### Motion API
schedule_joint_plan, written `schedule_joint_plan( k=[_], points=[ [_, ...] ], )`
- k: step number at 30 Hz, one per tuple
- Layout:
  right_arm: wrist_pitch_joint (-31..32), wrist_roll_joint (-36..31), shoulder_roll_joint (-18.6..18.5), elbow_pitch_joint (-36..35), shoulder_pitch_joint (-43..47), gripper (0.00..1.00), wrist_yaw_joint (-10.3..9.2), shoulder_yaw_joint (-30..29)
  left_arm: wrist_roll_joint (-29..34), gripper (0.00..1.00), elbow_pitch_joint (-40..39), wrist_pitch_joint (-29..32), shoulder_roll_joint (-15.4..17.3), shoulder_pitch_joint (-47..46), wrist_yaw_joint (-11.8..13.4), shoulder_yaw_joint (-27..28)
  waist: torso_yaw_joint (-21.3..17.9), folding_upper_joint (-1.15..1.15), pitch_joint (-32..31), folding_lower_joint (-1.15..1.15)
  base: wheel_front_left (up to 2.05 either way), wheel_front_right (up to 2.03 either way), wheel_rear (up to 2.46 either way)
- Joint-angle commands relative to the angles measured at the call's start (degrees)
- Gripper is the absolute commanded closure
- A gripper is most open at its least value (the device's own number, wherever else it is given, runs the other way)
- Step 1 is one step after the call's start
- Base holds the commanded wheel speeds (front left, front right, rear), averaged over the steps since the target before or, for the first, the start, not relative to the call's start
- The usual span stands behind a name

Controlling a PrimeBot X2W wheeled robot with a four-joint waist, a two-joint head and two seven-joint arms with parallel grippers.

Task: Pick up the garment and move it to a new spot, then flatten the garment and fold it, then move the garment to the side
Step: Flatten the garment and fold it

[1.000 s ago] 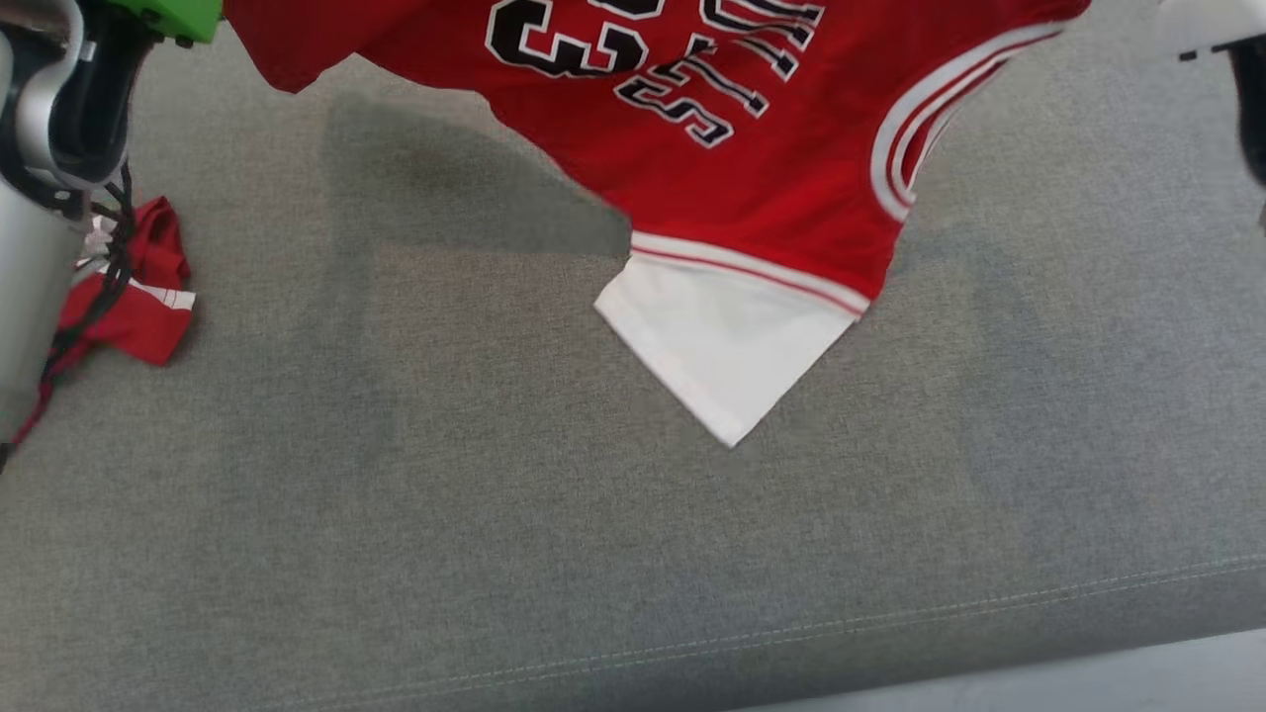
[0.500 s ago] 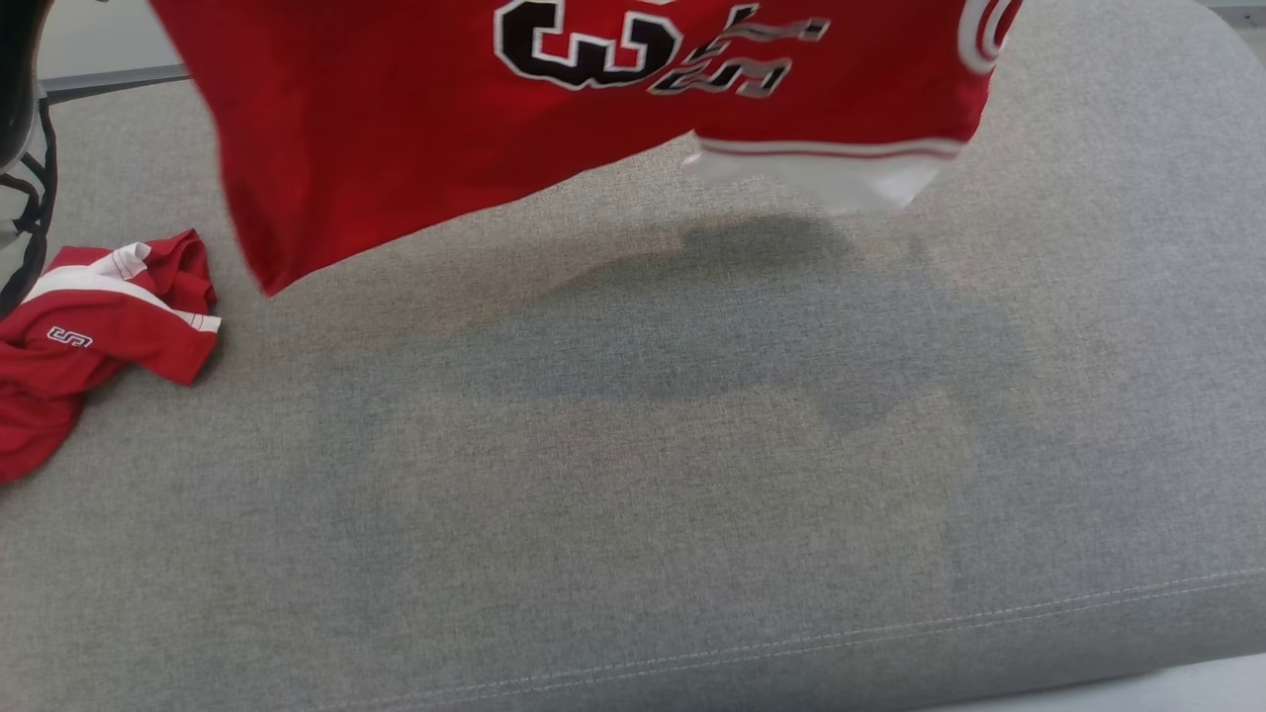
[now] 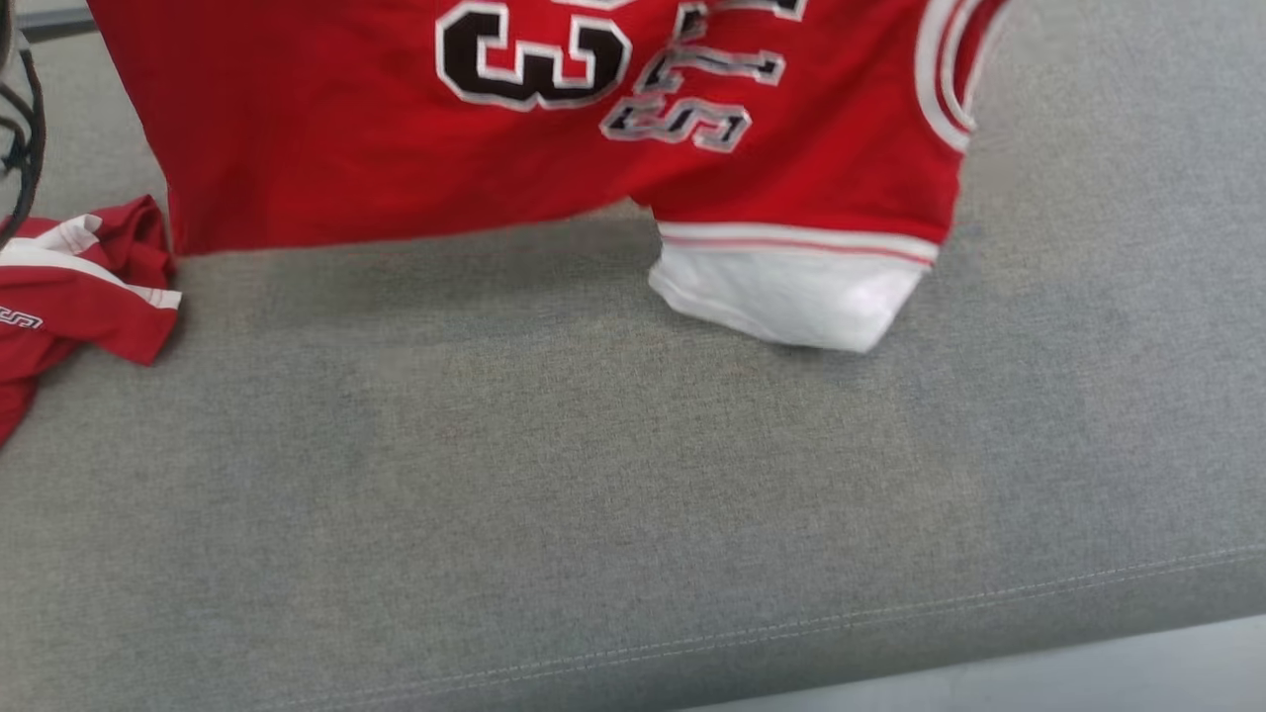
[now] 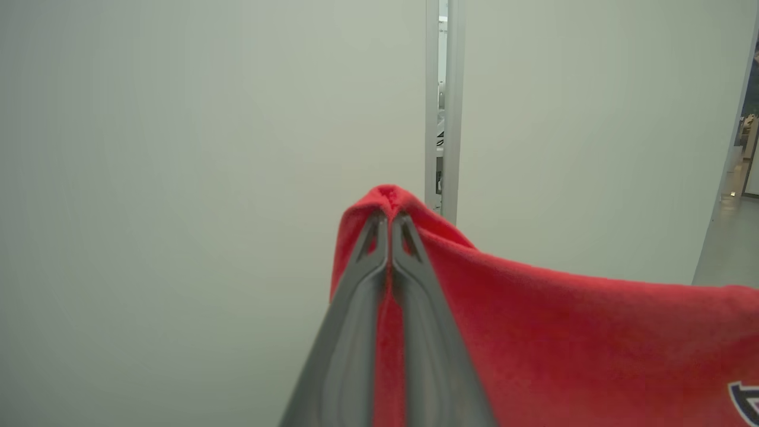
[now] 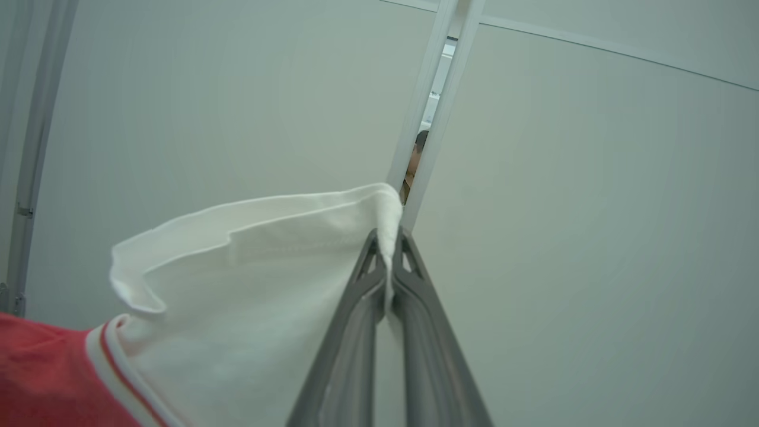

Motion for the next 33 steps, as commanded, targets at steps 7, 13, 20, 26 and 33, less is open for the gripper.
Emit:
schedule_joint_plan(
  k=[7,13,20,26,33],
  points=[
    [-11.59,-3.79,5.66,16.83,-13.53,1.0,-0.08,0.07,4.49,1.0,16.41,-7.45,-4.72,-8.96,-3.25,-1.17,-1.33,0.0,4.72,0.0,0.0,0.0,0.0],
    [-14.7,-9.15,9.65,25.35,-20.33,1.0,-0.08,-2.18,8.32,1.0,26.42,-16.31,-7.71,-15.21,-5.93,-2.0,-1.53,0.0,9.16,0.0,0.0,0.0,0.0],
    [-14.77,-8.32,12.38,25.81,-16.46,1.0,-0.08,1.18,8.52,1.0,34.2,-18.9,-11.36,-12.45,-10.72,-1.16,-1.25,0.0,15.47,0.0,0.0,0.0,0.0],
    [-14.78,-3.23,10.73,21.42,-9.66,1.0,-0.08,5.96,8.21,1.0,32.18,-18.95,-13.59,-6.74,-11.99,4.16,-0.1,0.0,18.86,0.0,0.0,0.0,0.0],
    [-14.78,6.17,6.6,9.07,6.14,1.0,-0.08,6.42,10.39,1.0,23.33,-18.94,-16.71,7.62,-12.61,13.23,1.57,0.0,19.23,0.0,0.0,0.0,0.0]
  ],
)
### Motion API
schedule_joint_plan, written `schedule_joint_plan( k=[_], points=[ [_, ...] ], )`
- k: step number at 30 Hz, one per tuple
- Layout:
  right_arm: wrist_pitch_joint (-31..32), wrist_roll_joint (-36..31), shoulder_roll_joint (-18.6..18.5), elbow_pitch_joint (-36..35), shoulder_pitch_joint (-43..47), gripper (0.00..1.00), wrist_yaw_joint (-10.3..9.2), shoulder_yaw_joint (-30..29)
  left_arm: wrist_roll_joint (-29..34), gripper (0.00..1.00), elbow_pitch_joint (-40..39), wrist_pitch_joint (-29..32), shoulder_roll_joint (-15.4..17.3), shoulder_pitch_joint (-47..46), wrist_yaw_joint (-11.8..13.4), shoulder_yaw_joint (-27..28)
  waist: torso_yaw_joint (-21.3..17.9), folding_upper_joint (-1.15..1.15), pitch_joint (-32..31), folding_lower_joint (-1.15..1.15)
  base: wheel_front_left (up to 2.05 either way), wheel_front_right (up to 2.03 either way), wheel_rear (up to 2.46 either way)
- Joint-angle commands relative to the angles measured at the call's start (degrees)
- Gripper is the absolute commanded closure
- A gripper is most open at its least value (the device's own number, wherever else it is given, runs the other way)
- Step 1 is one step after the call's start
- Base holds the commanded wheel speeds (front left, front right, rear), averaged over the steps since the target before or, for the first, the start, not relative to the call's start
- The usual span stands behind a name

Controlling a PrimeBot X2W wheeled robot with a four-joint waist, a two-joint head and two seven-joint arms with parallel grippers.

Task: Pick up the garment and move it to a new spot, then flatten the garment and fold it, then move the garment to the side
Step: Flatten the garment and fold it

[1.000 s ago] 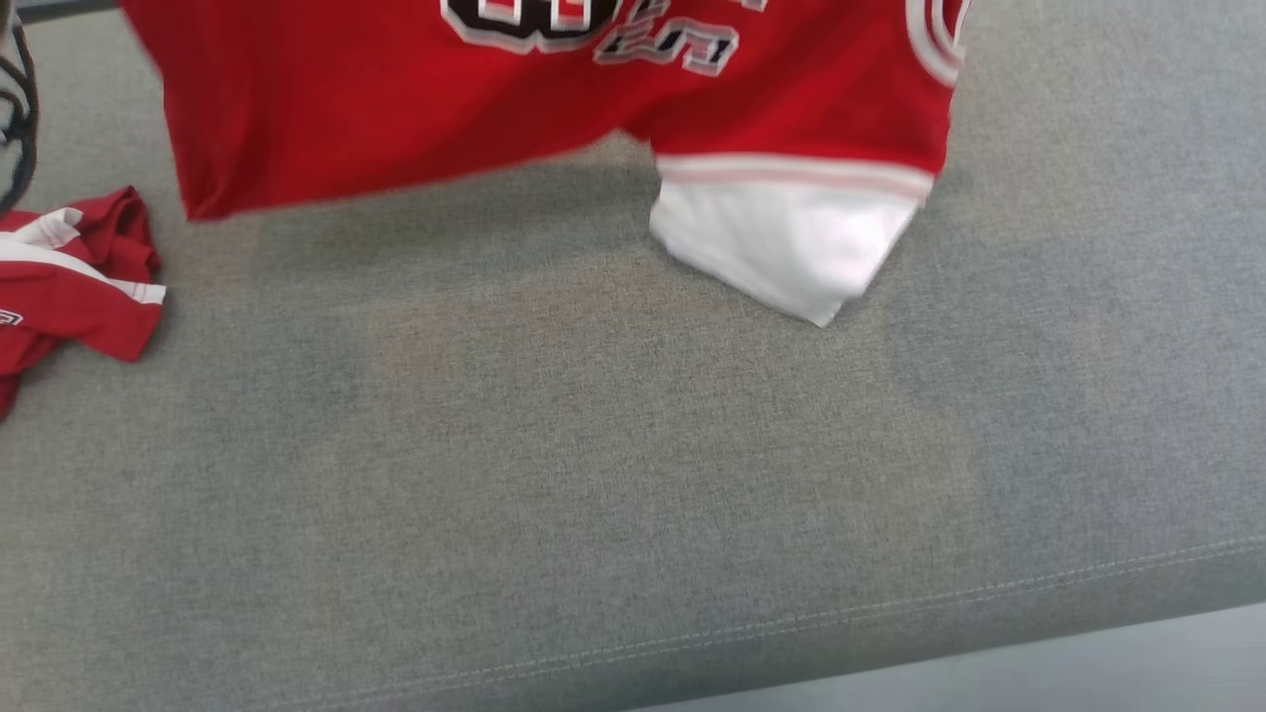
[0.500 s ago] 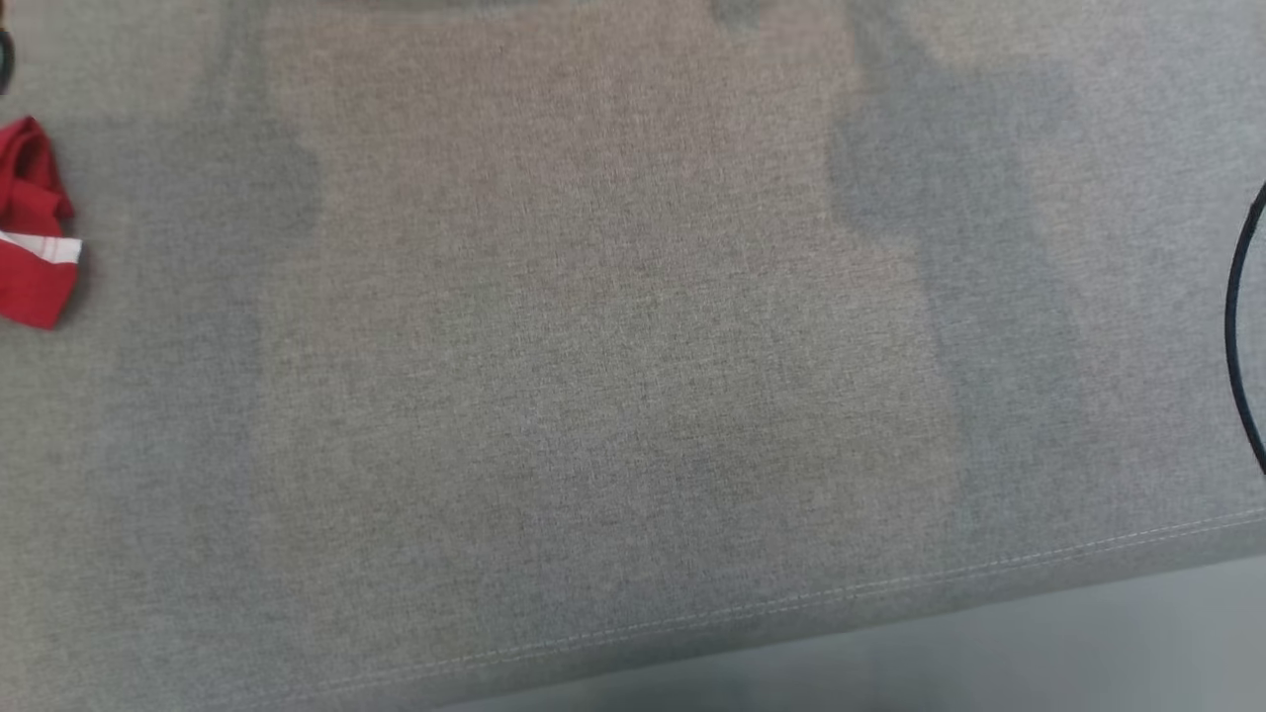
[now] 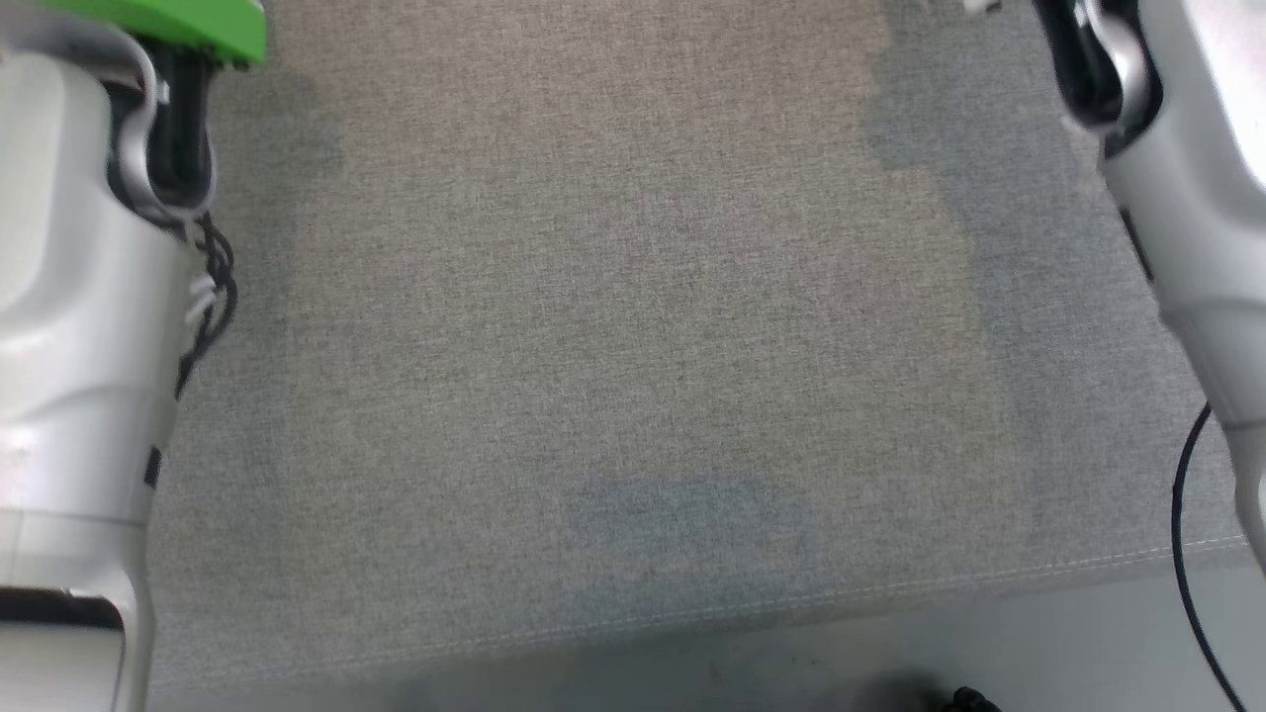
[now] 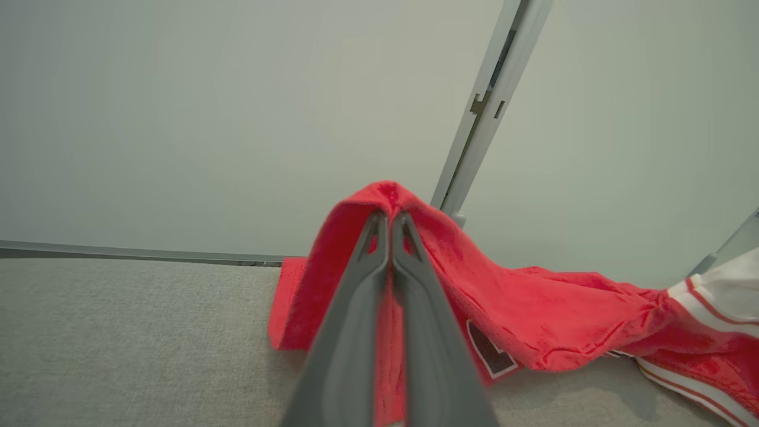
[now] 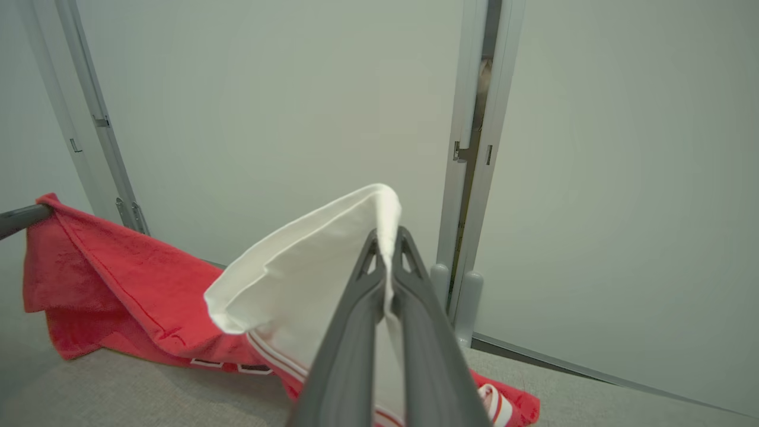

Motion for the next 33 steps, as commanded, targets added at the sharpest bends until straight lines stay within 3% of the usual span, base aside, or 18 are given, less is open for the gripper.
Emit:
schedule_joint_plan(
  k=[1,6,12,19,33],
  points=[
    [-0.18,0.9,-0.56,-1.35,3.07,1.0,-0.08,-0.38,0.63,1.0,-1.05,-0.15,-0.44,2.76,-0.27,0.99,0.76,0.0,-0.17,-0.01,0.0,0.0,0.0],
    [-0.18,5.26,-1.69,-10.18,18.47,1.0,-0.08,-4.73,3.29,1.0,-10.17,-0.16,-2.07,15.2,-0.25,6.42,1.21,0.0,-2.34,-0.01,0.0,0.0,0.0],
    [-0.19,8.62,0.49,-16.21,33.85,1.0,-0.06,-9.08,7.13,1.0,-18.84,-0.16,-2.79,29.71,1.1,9.53,0.63,0.0,-6.15,-0.01,0.0,0.0,0.0],
    [3.14,10.71,2.89,-19.15,51.53,1.0,-0.05,-12.91,7.56,1.0,-26.49,1.44,-2.55,48.93,3.29,8.51,0.22,0.0,-13.05,-0.01,0.0,0.0,0.0],
    [15.38,8.04,8.91,-29.97,74.72,1.0,-0.05,-22.48,4.83,1.0,-37.84,11.26,-0.23,68.71,8.1,6.21,0.14,0.0,-21.91,-0.01,0.0,0.0,0.0]
  ],
)
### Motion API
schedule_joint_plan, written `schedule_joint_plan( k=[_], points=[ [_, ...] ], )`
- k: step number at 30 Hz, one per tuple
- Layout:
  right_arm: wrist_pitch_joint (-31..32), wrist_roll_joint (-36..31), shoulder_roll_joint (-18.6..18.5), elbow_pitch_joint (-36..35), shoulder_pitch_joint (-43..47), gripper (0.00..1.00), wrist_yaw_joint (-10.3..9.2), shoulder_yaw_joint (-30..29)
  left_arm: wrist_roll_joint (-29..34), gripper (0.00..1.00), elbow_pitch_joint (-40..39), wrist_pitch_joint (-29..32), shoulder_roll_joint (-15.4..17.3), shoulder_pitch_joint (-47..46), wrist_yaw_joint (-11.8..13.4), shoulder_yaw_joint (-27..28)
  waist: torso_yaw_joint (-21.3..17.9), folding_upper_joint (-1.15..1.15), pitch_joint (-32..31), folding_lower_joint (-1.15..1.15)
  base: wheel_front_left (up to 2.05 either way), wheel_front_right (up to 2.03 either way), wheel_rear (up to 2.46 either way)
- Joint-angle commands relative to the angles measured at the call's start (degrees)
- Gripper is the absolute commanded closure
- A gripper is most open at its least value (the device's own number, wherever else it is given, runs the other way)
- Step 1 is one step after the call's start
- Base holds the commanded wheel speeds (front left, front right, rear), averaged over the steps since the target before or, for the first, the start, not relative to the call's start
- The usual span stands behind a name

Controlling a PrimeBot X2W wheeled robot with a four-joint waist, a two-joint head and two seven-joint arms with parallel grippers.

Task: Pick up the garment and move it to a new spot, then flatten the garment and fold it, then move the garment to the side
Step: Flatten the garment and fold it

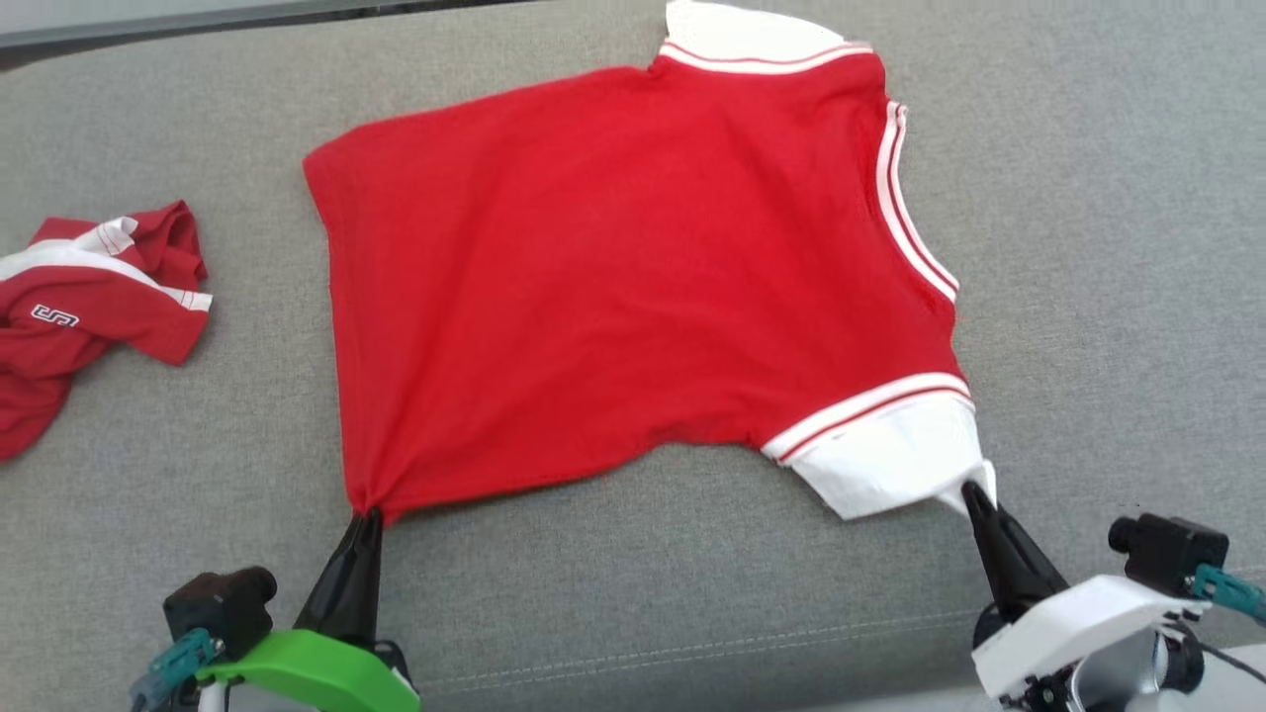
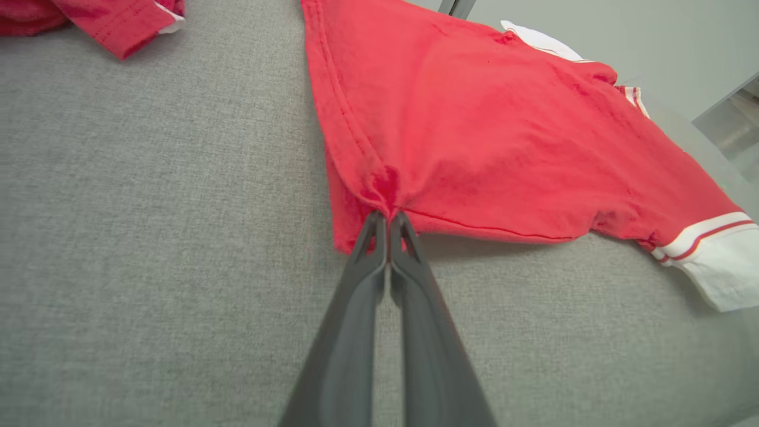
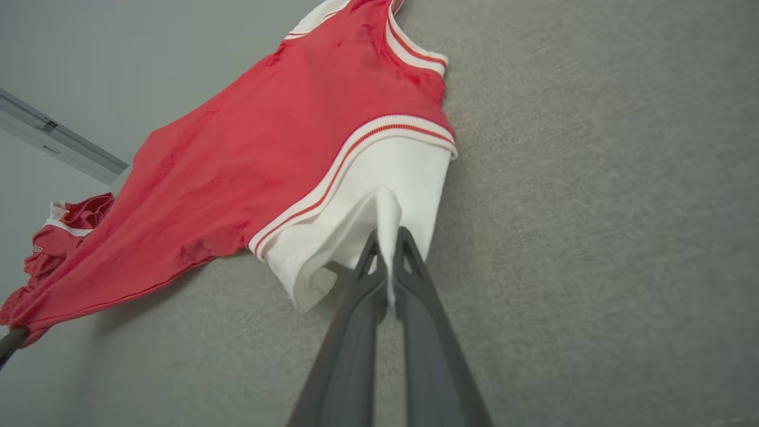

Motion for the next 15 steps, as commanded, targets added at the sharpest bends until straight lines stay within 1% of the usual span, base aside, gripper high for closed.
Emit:
schedule_joint_plan(
  k=[1,9,11,15],
  points=[
    [1.5,-0.44,0.43,-1.31,2.27,1.0,0.0,-0.7,-0.4,1.0,-1.28,0.7,0.9,1.98,0.68,0.08,-0.31,0.0,-2.53,0.01,0.0,0.0,0.0],
    [10.36,-1.23,2.86,-7.95,10.92,1.0,0.0,-2.68,-2.48,1.0,-7.11,6.1,3.23,8.41,3.59,1.01,-0.99,0.0,-4.33,0.01,0.0,0.0,0.0],
    [12.78,-1.6,2.94,-9.26,12.23,1.0,0.0,-3.15,-2.77,1.0,-8.36,7.31,3.73,9.44,4.27,1.19,-1.17,0.0,-4.22,0.01,0.0,0.0,0.0],
    [15.23,-2.79,3.49,-11.72,12.28,1.0,0.0,-4.41,-3.15,1.0,-10.25,8.33,4.4,9.82,5.25,1.76,-1.3,0.0,-3.6,0.01,0.0,0.0,0.0]
  ],
)
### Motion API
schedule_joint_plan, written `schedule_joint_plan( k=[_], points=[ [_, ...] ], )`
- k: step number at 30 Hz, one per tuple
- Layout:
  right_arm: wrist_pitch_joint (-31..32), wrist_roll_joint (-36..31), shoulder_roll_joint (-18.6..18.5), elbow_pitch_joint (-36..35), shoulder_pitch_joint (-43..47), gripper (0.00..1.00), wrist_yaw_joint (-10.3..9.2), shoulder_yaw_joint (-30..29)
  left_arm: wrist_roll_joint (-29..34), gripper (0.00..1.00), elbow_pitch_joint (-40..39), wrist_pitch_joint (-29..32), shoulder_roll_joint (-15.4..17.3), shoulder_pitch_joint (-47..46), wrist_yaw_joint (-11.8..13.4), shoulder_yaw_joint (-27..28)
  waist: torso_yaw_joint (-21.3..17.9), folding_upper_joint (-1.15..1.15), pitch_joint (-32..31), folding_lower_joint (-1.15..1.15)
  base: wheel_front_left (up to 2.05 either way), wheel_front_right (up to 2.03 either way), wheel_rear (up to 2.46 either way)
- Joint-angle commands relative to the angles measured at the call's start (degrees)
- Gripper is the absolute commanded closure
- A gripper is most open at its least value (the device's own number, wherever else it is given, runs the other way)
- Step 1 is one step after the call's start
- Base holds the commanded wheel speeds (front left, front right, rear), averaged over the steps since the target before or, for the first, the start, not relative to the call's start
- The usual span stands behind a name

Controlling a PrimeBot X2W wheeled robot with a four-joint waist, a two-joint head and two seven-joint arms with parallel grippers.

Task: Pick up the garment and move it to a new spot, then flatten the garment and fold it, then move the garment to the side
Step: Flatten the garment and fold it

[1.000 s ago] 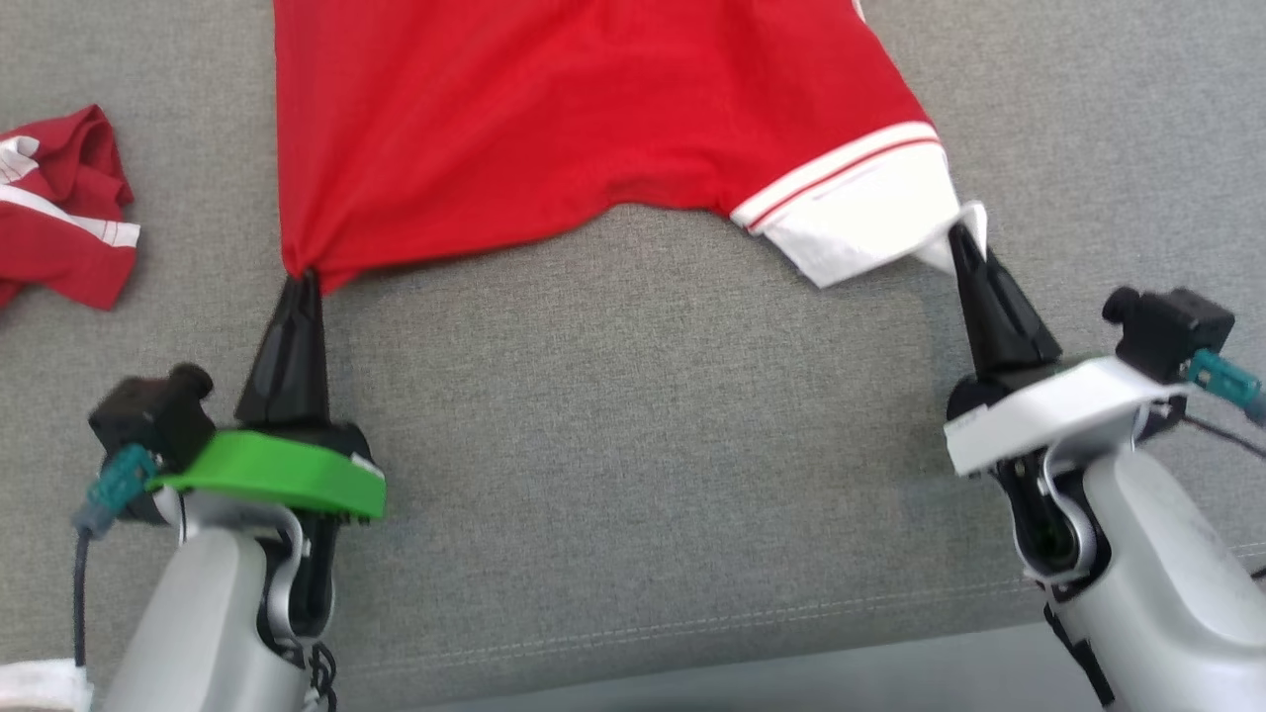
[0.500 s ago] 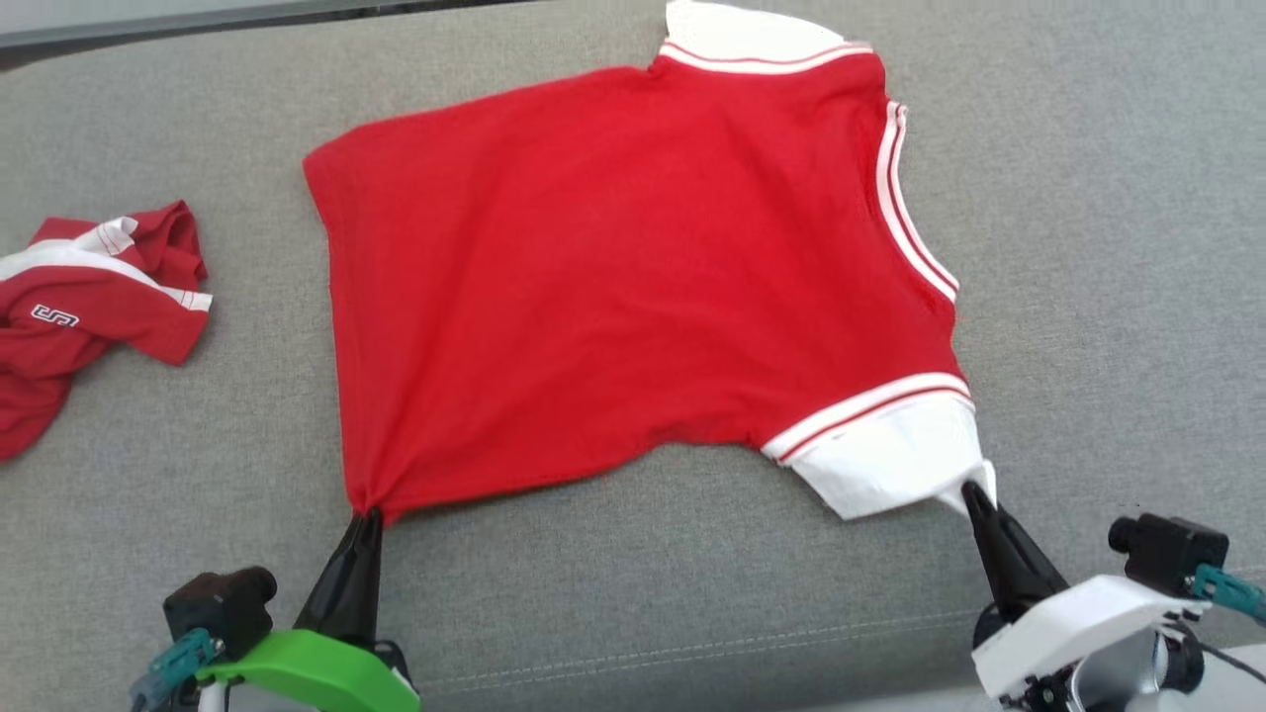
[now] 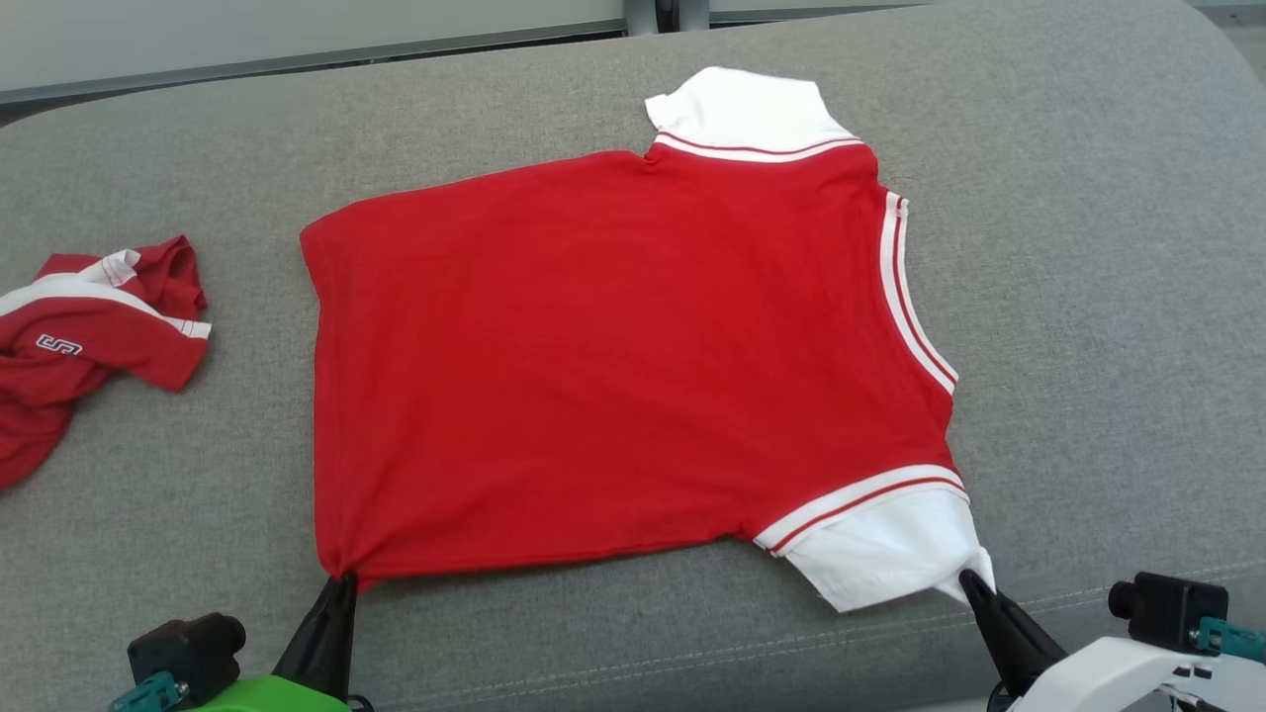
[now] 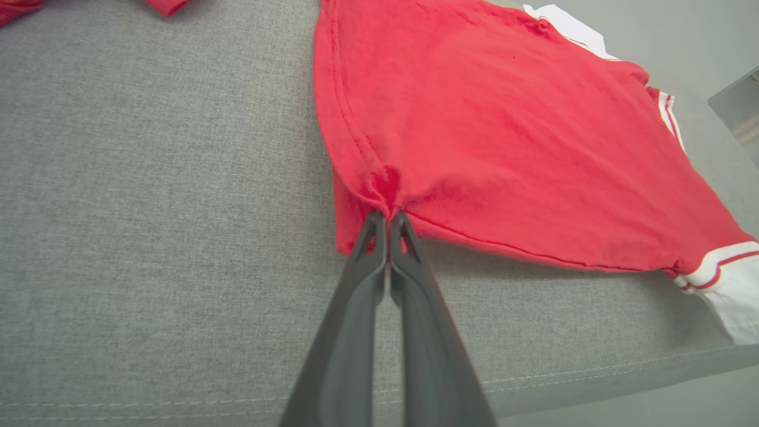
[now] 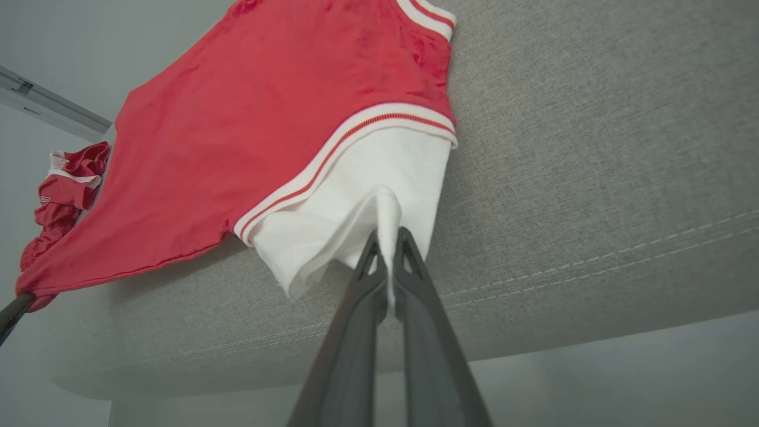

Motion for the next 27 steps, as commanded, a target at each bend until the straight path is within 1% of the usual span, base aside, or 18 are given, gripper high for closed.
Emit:
schedule_joint_plan(
  k=[1,5,7,11,14,16,18,19,24,26,27],
  points=[
    [0.55,-1.18,0.01,-0.81,-0.73,1.0,0.0,-0.29,-0.24,1.0,-0.64,0.38,0.5,0.27,0.43,0.16,-0.06,0.0,0.3,0.01,0.0,0.0,0.0],
    [1.65,-3.05,-0.97,-2.01,-3.82,1.0,0.0,-1.26,-0.87,1.0,-1.5,0.97,0.27,-1.89,0.86,0.75,-0.05,0.0,0.99,0.01,0.0,0.0,0.0],
    [1.88,-3.58,-1.38,-2.46,-6.12,1.0,0.0,-1.1,-0.76,1.0,-1.85,1.68,0.68,-2.95,0.97,0.88,-0.15,0.0,1.61,0.01,0.0,0.0,0.0],
    [2.27,-4.0,-2.92,-2.18,-11.5,1.0,0.0,-0.96,-0.42,1.0,-2.45,2.9,1.47,-6.6,0.47,0.94,0.03,0.0,3.06,0.01,0.0,0.0,0.0],
    [2.46,-3.64,-4.65,-0.31,-16.37,1.0,0.0,0.02,-0.53,1.0,-1.79,4.59,2.17,-10.26,-0.01,0.79,0.28,0.0,4.2,0.01,0.0,0.0,0.0],
    [2.05,-3.44,-5.58,1.46,-19.97,1.0,0.0,0.96,-0.91,1.0,-0.6,5.8,2.41,-12.62,-0.55,0.48,0.26,0.0,4.87,0.01,0.0,0.0,0.0],
    [0.56,-4.78,-7.36,3.63,-23.97,1.0,0.0,1.69,-1.4,1.0,1.2,6.57,2.31,-15.1,-1.15,0.44,0.18,0.0,5.58,0.01,0.0,0.0,0.0],
    [-0.08,-4.27,-7.36,4.98,-25.66,1.0,0.0,2.68,-1.5,1.0,2.22,6.78,2.39,-16.12,-1.47,0.37,0.09,0.0,5.9,0.01,0.0,0.0,0.0],
    [-3.81,-5.19,-10.08,13.33,-33.96,1.0,0.0,6.71,-2.37,1.0,7.68,6.88,1.68,-20.39,-2.87,0.31,0.04,0.0,6.71,0.01,0.0,0.0,0.0],
    [-5.05,-4.33,-10.06,16.9,-36.35,1.0,0.0,8.43,-2.68,1.0,9.69,6.73,1.21,-21.52,-3.39,0.07,0.17,0.0,6.87,0.01,0.0,0.0,0.0],
    [-5.85,-4.44,-10.62,18.48,-37.56,1.0,0.0,9.16,-2.86,1.0,10.64,6.58,0.98,-21.98,-3.79,-0.02,0.25,0.0,6.94,0.01,0.0,0.0,0.0]
  ],
)
